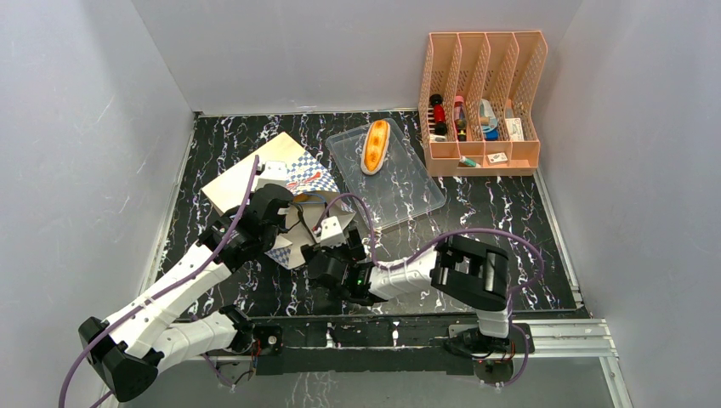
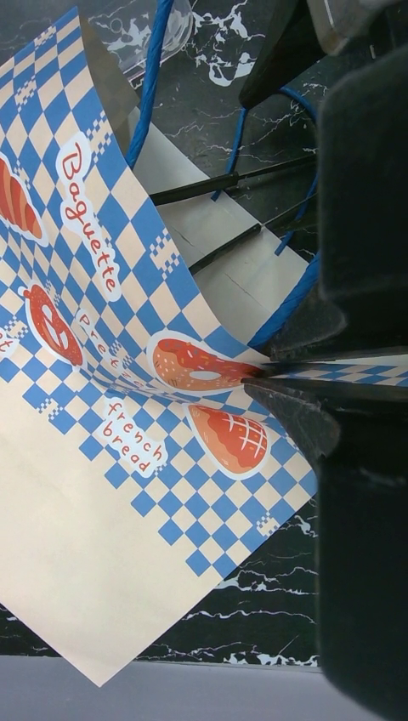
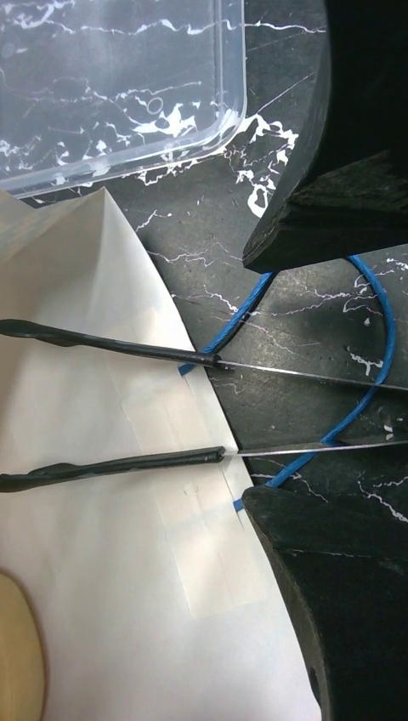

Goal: Take the fake bread out of the paper bag
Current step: Pick up the clamp from the paper bag.

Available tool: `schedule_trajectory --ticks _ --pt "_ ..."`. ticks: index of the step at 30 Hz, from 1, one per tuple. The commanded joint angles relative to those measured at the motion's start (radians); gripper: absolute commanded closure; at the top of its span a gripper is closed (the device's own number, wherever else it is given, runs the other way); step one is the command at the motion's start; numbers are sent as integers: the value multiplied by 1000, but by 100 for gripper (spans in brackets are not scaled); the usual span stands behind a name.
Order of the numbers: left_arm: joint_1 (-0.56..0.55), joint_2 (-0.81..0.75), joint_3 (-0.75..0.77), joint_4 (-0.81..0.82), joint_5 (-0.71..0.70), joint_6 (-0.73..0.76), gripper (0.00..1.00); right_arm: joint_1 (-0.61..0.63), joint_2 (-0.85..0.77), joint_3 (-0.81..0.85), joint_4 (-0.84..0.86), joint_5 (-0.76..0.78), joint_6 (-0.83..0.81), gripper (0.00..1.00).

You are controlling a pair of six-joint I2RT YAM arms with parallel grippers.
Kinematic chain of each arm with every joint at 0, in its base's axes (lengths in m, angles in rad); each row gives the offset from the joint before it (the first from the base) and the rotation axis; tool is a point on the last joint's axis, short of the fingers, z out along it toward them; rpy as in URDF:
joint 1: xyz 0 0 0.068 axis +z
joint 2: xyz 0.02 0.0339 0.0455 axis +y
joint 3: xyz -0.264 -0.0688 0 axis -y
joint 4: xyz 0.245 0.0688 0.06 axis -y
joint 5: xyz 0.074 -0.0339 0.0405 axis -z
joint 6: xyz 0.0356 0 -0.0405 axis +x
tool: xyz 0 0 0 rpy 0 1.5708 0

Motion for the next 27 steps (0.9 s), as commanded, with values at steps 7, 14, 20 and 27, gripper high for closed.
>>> schedule_trajectory --ticks 7,14,20,27 --pt "2 -12 23 -9 -2 -9 88 -23 36 31 74 -61 -29 3" --pt "2 -8 19 -1 2 -9 87 -46 52 30 88 -101 -28 5" --pt "2 -3 14 7 4 -9 87 -75 67 22 113 -164 -30 10" --pt "2 -2 12 7 4 -9 87 -104 81 18 153 -234 -43 20"
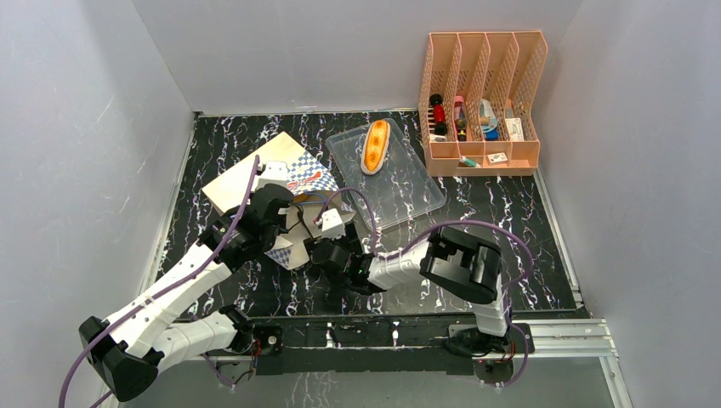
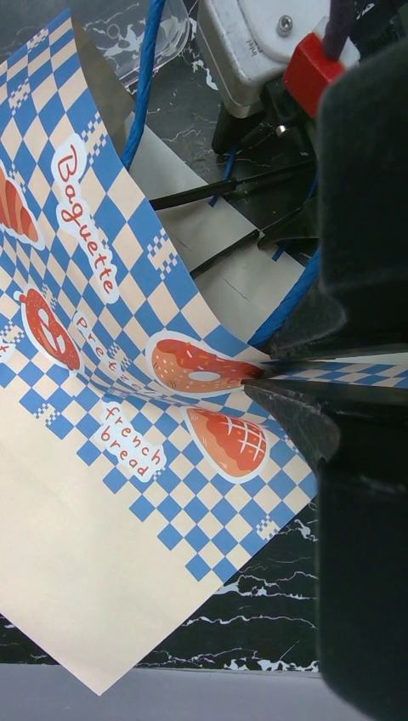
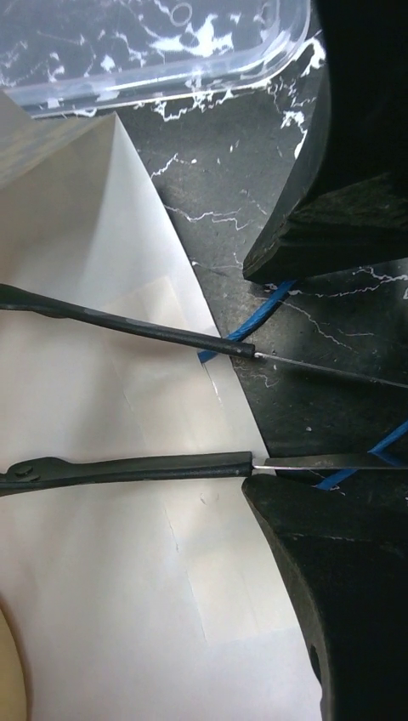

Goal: Take the fake bread out of the paper bag
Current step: Pick up the clamp from the paper bag.

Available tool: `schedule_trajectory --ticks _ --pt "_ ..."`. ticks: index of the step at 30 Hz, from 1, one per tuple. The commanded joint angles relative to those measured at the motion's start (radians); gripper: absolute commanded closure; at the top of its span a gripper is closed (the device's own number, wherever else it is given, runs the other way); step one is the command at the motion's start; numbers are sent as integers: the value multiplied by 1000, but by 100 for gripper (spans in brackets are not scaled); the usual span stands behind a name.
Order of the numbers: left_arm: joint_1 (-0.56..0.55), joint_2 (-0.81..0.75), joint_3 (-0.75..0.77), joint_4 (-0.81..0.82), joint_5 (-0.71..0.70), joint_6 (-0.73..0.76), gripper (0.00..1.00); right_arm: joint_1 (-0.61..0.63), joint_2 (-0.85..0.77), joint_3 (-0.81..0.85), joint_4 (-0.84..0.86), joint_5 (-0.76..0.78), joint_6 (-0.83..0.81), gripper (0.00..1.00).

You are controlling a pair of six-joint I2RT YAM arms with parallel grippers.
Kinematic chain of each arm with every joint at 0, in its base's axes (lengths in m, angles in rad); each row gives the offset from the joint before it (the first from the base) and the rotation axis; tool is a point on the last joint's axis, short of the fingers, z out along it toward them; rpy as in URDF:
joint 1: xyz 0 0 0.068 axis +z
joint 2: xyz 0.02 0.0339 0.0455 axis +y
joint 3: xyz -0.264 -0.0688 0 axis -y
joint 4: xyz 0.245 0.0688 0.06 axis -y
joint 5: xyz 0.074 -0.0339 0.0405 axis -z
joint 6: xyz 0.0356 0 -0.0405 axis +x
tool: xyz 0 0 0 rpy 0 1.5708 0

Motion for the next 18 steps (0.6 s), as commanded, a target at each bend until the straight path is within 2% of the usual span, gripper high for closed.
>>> schedule_trajectory --ticks 1,5,18 --pt "2 -5 13 6 -8 -5 87 -19 17 18 79 -58 -19 22" --pt "2 -7 17 -1 -8 -8 87 -37 17 14 93 -116 -16 32" --pt "2 -20 -5 4 -6 -9 86 -50 -52 -18 104 -169 17 49"
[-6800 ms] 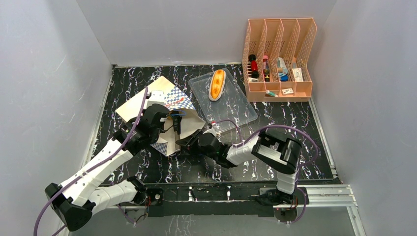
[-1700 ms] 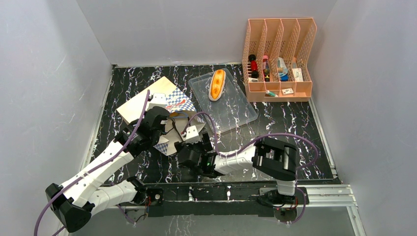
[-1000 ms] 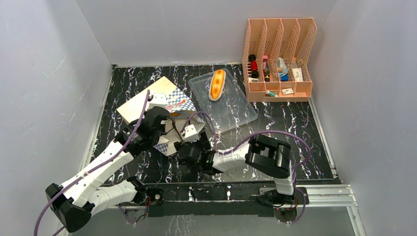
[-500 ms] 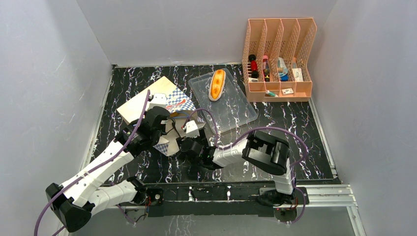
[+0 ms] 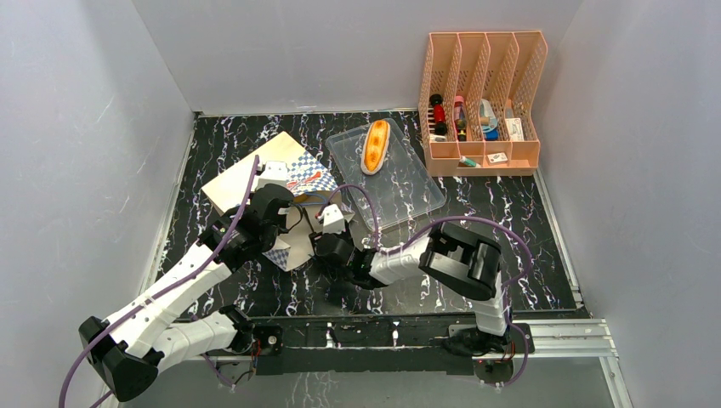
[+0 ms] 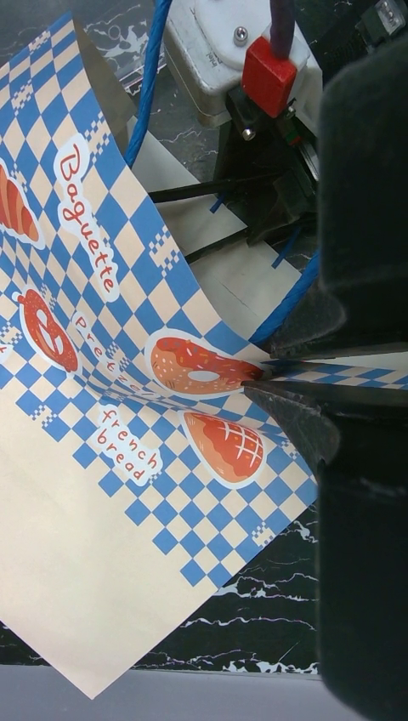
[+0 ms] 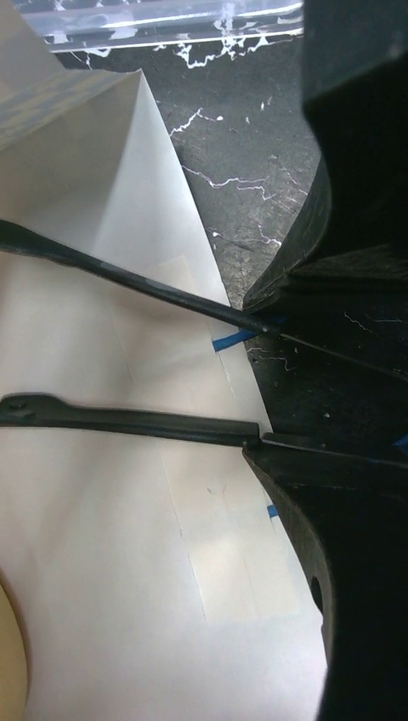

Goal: Take the fake bread out of the paper bag
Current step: Pick up the clamp from the paper bag.

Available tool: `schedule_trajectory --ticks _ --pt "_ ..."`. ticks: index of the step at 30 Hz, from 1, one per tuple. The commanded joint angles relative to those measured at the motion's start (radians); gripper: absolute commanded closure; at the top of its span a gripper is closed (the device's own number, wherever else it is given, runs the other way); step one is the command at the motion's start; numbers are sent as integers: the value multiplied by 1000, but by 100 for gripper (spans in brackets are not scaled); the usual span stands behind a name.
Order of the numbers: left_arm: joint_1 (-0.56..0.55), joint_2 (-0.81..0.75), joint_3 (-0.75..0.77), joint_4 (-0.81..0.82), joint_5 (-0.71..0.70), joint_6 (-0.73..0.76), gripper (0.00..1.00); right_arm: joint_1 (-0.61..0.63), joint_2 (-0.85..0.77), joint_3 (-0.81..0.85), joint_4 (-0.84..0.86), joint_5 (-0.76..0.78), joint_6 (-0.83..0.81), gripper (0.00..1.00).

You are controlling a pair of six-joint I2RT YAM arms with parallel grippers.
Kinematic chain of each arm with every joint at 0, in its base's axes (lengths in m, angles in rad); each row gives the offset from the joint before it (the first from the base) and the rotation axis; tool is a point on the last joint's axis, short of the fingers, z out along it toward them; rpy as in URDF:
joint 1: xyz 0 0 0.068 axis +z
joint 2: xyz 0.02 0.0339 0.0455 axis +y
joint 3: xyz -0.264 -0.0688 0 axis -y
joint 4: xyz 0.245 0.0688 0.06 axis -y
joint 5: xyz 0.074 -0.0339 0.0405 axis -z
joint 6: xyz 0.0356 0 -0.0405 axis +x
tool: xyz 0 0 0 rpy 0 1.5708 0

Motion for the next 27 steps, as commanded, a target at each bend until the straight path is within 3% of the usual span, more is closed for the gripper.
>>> schedule_trajectory --ticks 1,19,27 --pt "2 -19 -6 4 -7 1 86 -1 -72 -13 46 -36 20 51" --pt "2 -28 9 -9 -9 25 86 -3 -197 15 -70 -81 163 55" --pt "2 -45 4 -10 -3 28 86 -63 -178 14 -65 -257 388 55"
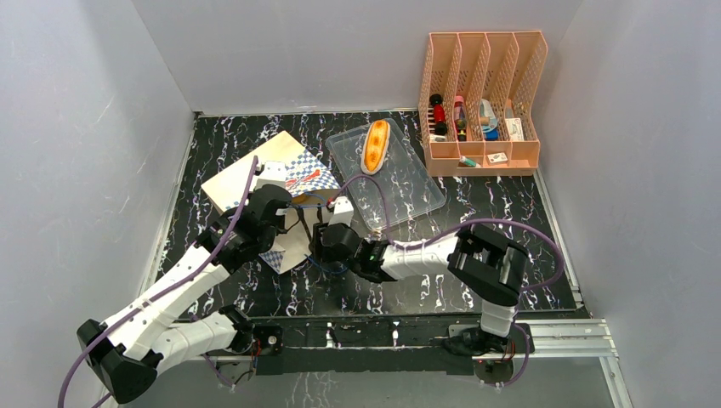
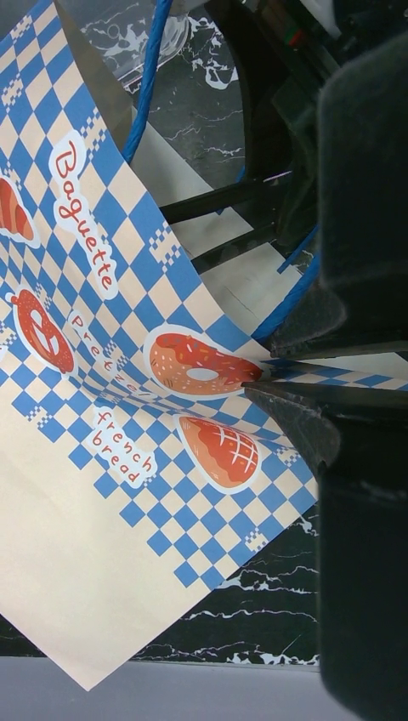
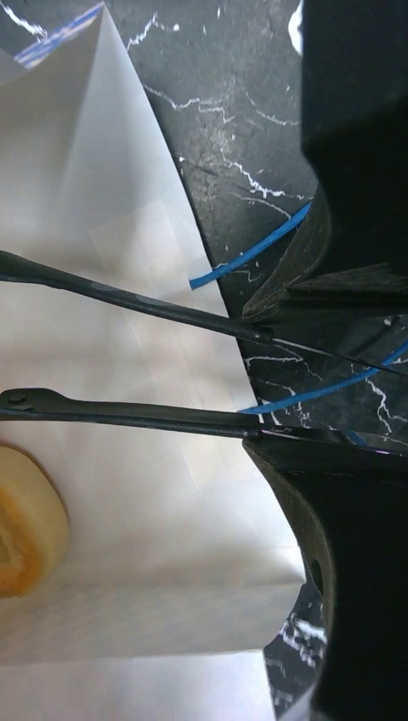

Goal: Take the fake bread out of the paper bag
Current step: Pick up the clamp from the paper bag, then place the clamp on the paper bag.

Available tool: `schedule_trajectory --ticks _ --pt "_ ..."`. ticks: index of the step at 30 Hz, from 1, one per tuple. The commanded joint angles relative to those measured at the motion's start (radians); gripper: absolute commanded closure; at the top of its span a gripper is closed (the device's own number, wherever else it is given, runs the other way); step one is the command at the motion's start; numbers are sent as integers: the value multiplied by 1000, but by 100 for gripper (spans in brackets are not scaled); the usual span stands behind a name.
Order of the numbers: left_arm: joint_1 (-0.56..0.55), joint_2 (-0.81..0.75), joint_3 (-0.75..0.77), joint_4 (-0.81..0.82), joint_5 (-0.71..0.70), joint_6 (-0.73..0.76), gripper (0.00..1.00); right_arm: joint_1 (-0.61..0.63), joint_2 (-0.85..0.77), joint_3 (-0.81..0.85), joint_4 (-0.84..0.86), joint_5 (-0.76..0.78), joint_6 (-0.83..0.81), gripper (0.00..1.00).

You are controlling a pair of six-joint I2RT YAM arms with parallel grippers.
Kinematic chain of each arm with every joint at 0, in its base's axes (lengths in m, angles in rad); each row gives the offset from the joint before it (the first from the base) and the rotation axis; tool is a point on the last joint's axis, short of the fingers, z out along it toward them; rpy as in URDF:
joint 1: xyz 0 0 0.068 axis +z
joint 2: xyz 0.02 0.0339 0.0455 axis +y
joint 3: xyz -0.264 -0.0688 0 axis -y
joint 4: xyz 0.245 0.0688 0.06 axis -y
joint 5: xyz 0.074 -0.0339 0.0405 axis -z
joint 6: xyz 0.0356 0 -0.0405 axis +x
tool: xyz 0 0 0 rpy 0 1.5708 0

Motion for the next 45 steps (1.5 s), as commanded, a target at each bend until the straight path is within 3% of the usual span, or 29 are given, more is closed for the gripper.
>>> schedule_trajectory --ticks 1,8,15,21,22,23,26,27,28,29,40,45 --pt "3 -34 5 -9 -1 9 85 -60 -25 6 82 -138 184 55" --pt "2 -39 0 -4 8 2 85 -109 17 3 186 -277 232 55" --pt "2 -58 -14 8 34 -3 85 -104 135 -70 540 -297 232 55" --pt "2 -63 -18 23 46 0 85 -104 168 -73 597 -269 232 55" --pt "2 -63 -19 24 47 -1 85 -104 172 -76 616 -265 643 55" --pt "2 -65 -21 27 47 0 85 -104 178 -82 637 -263 907 55" --pt "2 -61 -23 31 49 0 85 -104 195 -93 692 -256 1008 55" --pt "2 -60 -21 31 51 -1 85 -104 200 -97 704 -256 1032 28" --pt "2 -60 -20 31 51 0 85 -103 203 -100 714 -257 1051 52" --pt "2 -59 -18 29 51 0 85 -103 204 -104 726 -255 1068 55" --pt "2 -61 2 20 52 6 85 -104 221 -89 689 -255 1078 55" --pt "2 -63 0 22 51 7 85 -99 200 -56 567 -254 1021 57"
